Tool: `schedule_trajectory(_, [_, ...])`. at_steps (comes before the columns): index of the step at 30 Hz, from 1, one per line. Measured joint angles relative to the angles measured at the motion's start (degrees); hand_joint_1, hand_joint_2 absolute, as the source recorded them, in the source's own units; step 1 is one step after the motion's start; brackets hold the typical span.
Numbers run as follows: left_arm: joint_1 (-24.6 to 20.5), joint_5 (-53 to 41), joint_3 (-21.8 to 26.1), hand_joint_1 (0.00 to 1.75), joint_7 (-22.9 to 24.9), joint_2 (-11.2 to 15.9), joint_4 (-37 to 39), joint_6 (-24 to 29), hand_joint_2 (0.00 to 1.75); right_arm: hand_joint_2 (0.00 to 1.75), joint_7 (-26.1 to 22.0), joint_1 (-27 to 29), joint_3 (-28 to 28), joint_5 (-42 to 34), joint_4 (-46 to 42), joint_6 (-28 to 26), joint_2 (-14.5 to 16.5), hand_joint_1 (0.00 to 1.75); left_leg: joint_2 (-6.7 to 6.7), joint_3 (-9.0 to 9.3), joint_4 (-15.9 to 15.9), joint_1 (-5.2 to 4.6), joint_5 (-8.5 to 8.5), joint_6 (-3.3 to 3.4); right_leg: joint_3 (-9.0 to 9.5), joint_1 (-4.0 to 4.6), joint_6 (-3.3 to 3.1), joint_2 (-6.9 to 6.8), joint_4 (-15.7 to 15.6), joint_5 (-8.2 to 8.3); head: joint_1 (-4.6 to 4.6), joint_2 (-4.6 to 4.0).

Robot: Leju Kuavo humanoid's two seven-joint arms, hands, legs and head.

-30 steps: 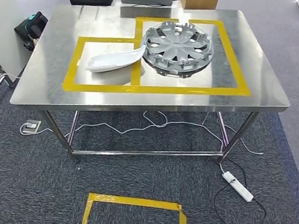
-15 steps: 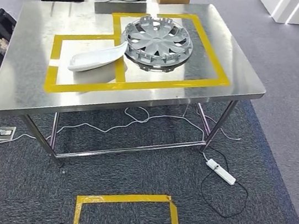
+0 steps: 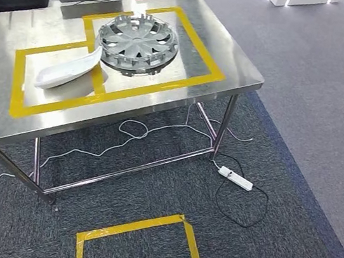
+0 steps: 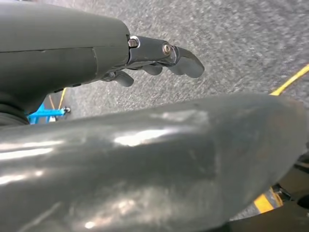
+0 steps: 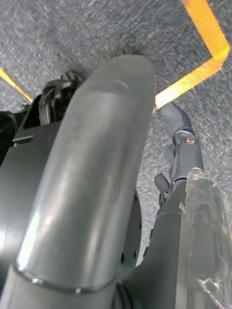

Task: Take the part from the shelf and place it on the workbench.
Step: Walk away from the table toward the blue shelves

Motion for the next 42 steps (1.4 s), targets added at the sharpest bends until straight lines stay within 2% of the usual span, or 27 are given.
schedule_trajectory(2, [0.17, 0.16, 0.16, 0.0, 0.14, -0.02, 0.08, -0.02, 0.0, 0.0, 0.02, -0.09, -0.01, 0.05, 0.0, -0.02, 0.0, 0.0, -1.86, -3.3, 7.67, 0.08, -4.08, -0.27, -0.48, -0.04, -0.27, 1.31, 0.0, 0.38, -0.13, 0.0])
schedule_trajectory(3, [0.25, 0.39, 0.33, 0.0, 0.23, -0.04, 0.11, -0.08, 0.0, 0.0, 0.06, -0.06, -0.02, 0.08, 0.0, -0.01, 0.0, 0.0, -2.1, -4.75, 10.9, 0.12, -5.21, -0.32, -0.66, -0.05, -0.26, 2.07, 0.01, 0.5, -0.14, 0.0])
schedule_trajectory(4, [0.32, 0.75, 0.56, 0.0, 0.31, -0.07, 0.14, -0.13, 0.0, 0.0, 0.13, 0.01, -0.02, 0.13, 0.0, 0.0, 0.0, 0.0, -2.2, -5.4, 12.34, 0.15, -5.2, -0.32, -0.78, -0.08, -0.19, 2.87, 0.02, 0.61, -0.16, 0.0])
schedule_trajectory(5, [0.37, 1.28, 0.87, 0.0, 0.35, -0.08, 0.15, -0.15, 0.0, 0.0, 0.21, 0.08, -0.01, 0.21, 0.0, 0.02, 0.0, 0.0, -2.32, -4.96, 11.41, 0.22, -4.0, -0.3, -0.84, -0.15, -0.05, 3.71, 0.04, 0.71, -0.14, 0.0])
schedule_trajectory(6, [0.37, 1.8, 1.26, 0.0, 0.35, -0.08, 0.15, 0.0, 0.0, 0.0, 0.29, 0.11, -0.01, 0.33, 0.0, 0.05, 0.0, 0.0, -2.66, -3.48, 8.34, 0.34, -1.97, -0.31, -0.86, -0.26, 0.13, 4.51, 0.05, 0.81, -0.15, 0.0])
schedule_trajectory(8, [0.38, 2.66, 2.1, 0.0, -0.28, -0.12, 0.15, 1.28, 0.0, 0.0, 0.37, 0.09, 0.07, 0.62, -0.01, 0.1, -0.03, 0.0, -4.79, 0.32, 0.37, 0.83, 1.51, -0.35, -1.1, -0.35, 0.74, 6.01, 0.25, 0.94, -0.22, 0.0])
schedule_trajectory(10, [0.39, 3.16, 3.03, 0.0, -1.77, -0.21, 0.16, 3.52, 0.0, 0.0, 0.2, 0.17, 0.24, 1.01, -0.02, 0.04, -0.09, 0.0, -6.44, 2.0, -3.51, 1.07, 2.36, 0.08, -1.63, -0.3, 1.56, 7.22, 0.34, 1.18, -0.33, 0.0])
schedule_trajectory(12, [0.36, 3.61, 3.93, 0.0, -3.16, -0.25, 0.16, 5.08, 0.0, 0.0, -0.09, 0.59, 0.38, 1.37, -0.02, -0.08, -0.21, 0.0, -5.79, 1.95, -3.72, 0.91, 2.39, 1.08, -2.16, -0.46, 2.37, 8.08, 0.0, 1.57, -0.36, 0.0])
schedule_trajectory(13, [0.33, 3.76, 4.32, 0.0, -3.58, -0.21, 0.16, 5.42, 0.0, 0.0, -0.18, 0.88, 0.42, 1.47, -0.02, -0.12, -0.27, 0.0, -5.24, 1.94, -3.79, 0.85, 2.53, 1.58, -2.44, -0.52, 2.66, 7.46, 0.13, 1.46, -0.33, 0.0])
schedule_trajectory(15, [0.35, 3.97, 4.95, 0.0, -4.12, -0.15, 0.15, 5.75, 0.0, 0.0, -0.27, 1.15, 0.54, 1.63, -0.01, -0.09, -0.38, 0.0, -4.0, 1.91, -3.98, 0.74, 2.75, 2.46, -4.28, -0.45, 3.01, 4.43, 3.67, -0.92, 0.04, 0.0])
schedule_trajectory(17, [0.55, 4.4, 5.64, 0.0, -4.62, -0.14, 0.16, 5.92, 0.0, 0.0, -0.55, 1.15, 0.82, 2.09, 0.0, 0.24, -0.48, 0.0, -2.56, 1.83, -3.97, 0.36, 2.75, 2.92, -7.87, -0.36, 3.2, 1.87, 11.7, -5.27, 0.36, 0.0])
schedule_trajectory(19, [0.75, 4.97, 6.48, 0.0, -5.0, -0.13, 0.17, 6.49, 0.0, 0.0, -1.04, 1.38, 1.31, 2.86, 0.0, 0.85, -0.78, 0.0, -1.04, 1.78, -3.95, 0.01, 2.73, 3.05, -10.19, -0.32, 3.18, 1.54, 17.43, -7.39, 0.35, 0.0])
schedule_trajectory(20, [0.77, 5.14, 6.9, 0.0, -5.08, -0.12, 0.17, 7.14, 0.0, 0.0, -1.3, 1.62, 1.59, 3.27, 0.0, 1.15, -1.01, 0.0, -0.39, 1.79, -3.94, -0.11, 2.71, 3.09, -9.67, -0.25, 3.04, 1.46, 17.01, -6.81, 0.35, 0.0])
schedule_trajectory(21, [0.77, 5.1, 7.29, 0.0, -5.08, -0.1, 0.17, 8.06, 0.0, 0.0, -1.55, 1.87, 1.87, 3.65, -0.01, 1.44, -1.24, 0.0, 0.21, 1.84, -3.94, -0.22, 2.7, 3.11, -7.88, -0.12, 2.79, 1.18, 14.19, -5.33, 0.35, 0.0])
schedule_trajectory(24, [0.77, 4.61, 8.17, 0.0, -5.01, 0.03, 0.16, 10.8, 0.0, 0.0, -2.24, 2.13, 2.69, 4.56, -0.02, 2.0, -1.99, 0.0, 1.68, 2.14, -3.8, -0.63, 2.49, 2.77, -1.0, 0.66, 1.72, -2.21, 2.5, -1.19, 0.31, 0.0])
schedule_trajectory(25, [0.77, 4.55, 8.43, 0.0, -5.0, 0.14, 0.15, 11.22, 0.0, 0.0, -2.4, 2.13, 2.93, 4.78, -0.02, 2.1, -2.19, 0.0, 2.12, 2.22, -3.75, -0.72, 2.42, 2.54, -0.2, 0.9, 1.46, -2.94, 0.9, -0.83, 0.28, 0.0])
schedule_trajectory(26, [0.76, 4.6, 8.71, 0.0, -4.8, 0.25, 0.15, 11.31, 0.0, 0.0, -2.51, 2.17, 3.12, 5.0, -0.02, 2.15, -2.33, 0.0, 2.61, 2.31, -3.79, -0.75, 2.39, 2.25, -0.24, 1.05, 1.26, -2.82, 0.58, -0.8, 0.23, 0.0])
schedule_trajectory(28, [0.69, 5.07, 9.4, 0.0, -3.97, 0.51, 0.15, 11.17, 0.0, 0.0, -2.56, 2.33, 3.31, 5.25, -0.01, 2.16, -2.51, 0.0, 3.16, 2.59, -3.91, -0.58, 2.23, 1.61, -0.32, 0.99, 0.71, -1.49, 0.25, -0.43, 0.22, 0.0])
schedule_trajectory(30, [0.62, 5.83, 10.32, 0.0, -3.31, 0.73, 0.15, 11.01, 0.0, 0.0, -2.38, 2.31, 3.39, 5.13, -0.02, 2.0, -2.59, 0.0, 1.18, 1.9, -1.89, -0.41, 0.39, 0.85, -0.08, 0.62, 0.06, -0.14, -0.21, 0.13, 0.03, 0.0])
schedule_trajectory(32, [0.62, 6.4, 11.12, 0.0, -3.49, 0.83, 0.15, 10.92, 0.0, 0.0, -2.19, 2.14, 3.42, 4.71, -0.02, 1.72, -2.59, 0.0, -1.43, -1.0, 4.48, -0.23, -3.44, 0.35, -0.25, 0.42, -0.32, 1.19, -0.32, 0.54, -0.25, 0.0])
schedule_trajectory(34, [0.71, 6.81, 11.8, 0.0, -4.17, 0.85, 0.15, 10.74, 0.0, 0.0, -2.03, 2.11, 3.4, 4.19, -0.01, 1.43, -2.58, 0.0, -2.12, -4.11, 10.97, -0.12, -5.78, 0.13, -0.48, 0.38, -0.43, 2.59, -0.3, 0.7, -0.32, 0.0])
schedule_trajectory(35, [0.75, 6.96, 12.15, 0.0, -4.53, 0.85, 0.15, 10.65, 0.0, 0.0, -1.96, 2.14, 3.39, 3.97, -0.01, 1.27, -2.58, 0.0, -2.28, -4.55, 11.7, -0.03, -5.2, 0.05, -0.5, 0.32, -0.37, 3.36, -0.27, 0.75, -0.32, 0.0])
schedule_trajectory(36, [0.76, 7.14, 12.49, 0.0, -4.82, 0.86, 0.15, 10.49, 0.0, 0.0, -1.89, 2.16, 3.38, 3.76, 0.0, 1.07, -2.56, 0.0, -2.46, -3.96, 10.21, 0.1, -3.52, -0.04, -0.47, 0.21, -0.26, 4.13, -0.21, 0.78, -0.32, 0.0])
schedule_trajectory(38, [0.65, 7.46, 13.11, 0.0, -5.04, 0.82, 0.16, 9.45, 0.0, 0.0, -1.64, 2.06, 3.36, 3.34, 0.0, 0.52, -2.48, 0.0, -4.34, -0.8, 2.91, 0.68, 0.88, -0.37, -0.54, 0.03, 0.24, 5.58, 0.06, 0.76, -0.38, 0.0])
schedule_trajectory(39, [0.57, 7.3, 13.35, 0.0, -5.05, 0.75, 0.19, 8.62, 0.0, 0.0, -1.41, 1.9, 3.33, 3.09, 0.0, 0.2, -2.38, 0.0, -5.6, 0.59, -0.36, 0.98, 2.1, -0.38, -0.79, 0.01, 0.59, 6.24, 0.35, 0.72, -0.43, 0.0])
schedule_trajectory(41, [0.38, 5.27, 13.5, 0.0, -5.02, 0.55, 0.23, 7.11, 0.0, 0.0, -0.8, 1.52, 3.21, 2.51, 0.0, -0.21, -2.16, 0.0, -7.09, 1.68, -3.21, 1.18, 2.49, 0.03, -1.45, -0.05, 1.44, 7.43, 0.59, 0.86, -0.52, 0.0])
schedule_trajectory(42, [0.27, 3.28, 13.19, 0.0, -5.0, 0.46, 0.23, 6.6, 0.0, 0.0, -0.5, 1.38, 3.13, 2.15, 0.0, -0.28, -2.04, 0.0, -6.68, 1.7, -3.37, 1.08, 2.44, 0.55, -1.85, -0.19, 1.88, 8.03, 0.47, 1.05, -0.51, 0.0])
